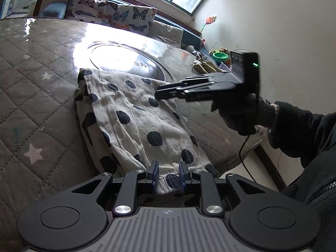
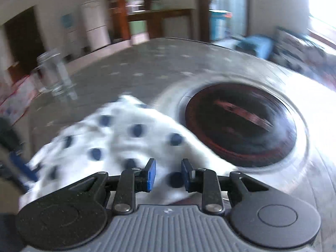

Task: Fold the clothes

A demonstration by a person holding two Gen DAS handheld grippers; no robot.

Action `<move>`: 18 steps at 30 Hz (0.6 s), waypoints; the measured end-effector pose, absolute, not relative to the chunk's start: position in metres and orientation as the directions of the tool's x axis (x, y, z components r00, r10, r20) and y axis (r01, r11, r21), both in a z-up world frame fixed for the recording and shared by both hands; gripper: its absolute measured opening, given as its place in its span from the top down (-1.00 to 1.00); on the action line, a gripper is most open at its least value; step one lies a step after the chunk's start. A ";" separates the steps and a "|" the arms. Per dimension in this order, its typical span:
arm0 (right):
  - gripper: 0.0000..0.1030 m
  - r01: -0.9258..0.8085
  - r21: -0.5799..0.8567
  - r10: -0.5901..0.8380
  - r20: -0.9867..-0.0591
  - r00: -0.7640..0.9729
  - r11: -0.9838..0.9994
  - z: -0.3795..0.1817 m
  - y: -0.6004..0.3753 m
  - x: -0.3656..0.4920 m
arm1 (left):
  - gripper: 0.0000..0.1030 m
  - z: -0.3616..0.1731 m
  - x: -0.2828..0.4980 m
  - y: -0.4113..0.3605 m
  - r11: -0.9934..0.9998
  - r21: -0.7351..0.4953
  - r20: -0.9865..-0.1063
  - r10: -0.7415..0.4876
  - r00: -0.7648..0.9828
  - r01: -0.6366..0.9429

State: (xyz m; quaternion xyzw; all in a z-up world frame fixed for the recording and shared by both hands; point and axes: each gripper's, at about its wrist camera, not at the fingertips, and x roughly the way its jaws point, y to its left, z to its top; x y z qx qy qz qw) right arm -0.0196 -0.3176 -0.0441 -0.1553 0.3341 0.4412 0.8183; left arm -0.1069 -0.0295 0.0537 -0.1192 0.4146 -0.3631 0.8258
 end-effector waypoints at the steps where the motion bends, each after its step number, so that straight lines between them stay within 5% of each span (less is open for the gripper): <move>1: 0.50 -0.813 0.039 0.612 -0.680 0.405 0.582 -0.045 -0.319 -0.014 | 0.56 0.054 -0.107 -0.031 0.709 -0.494 -0.601 -0.697 0.392 0.503; 10: 0.50 -0.689 0.035 0.545 -0.642 0.540 0.724 -0.051 -0.321 0.038 | 0.36 0.072 -0.107 -0.037 0.699 -0.482 -0.564 -0.709 0.424 0.529; 18: 0.50 -0.782 0.034 0.592 -0.674 0.442 0.622 -0.077 -0.258 0.054 | 0.36 0.059 -0.111 -0.045 0.726 -0.484 -0.605 -0.681 0.412 0.489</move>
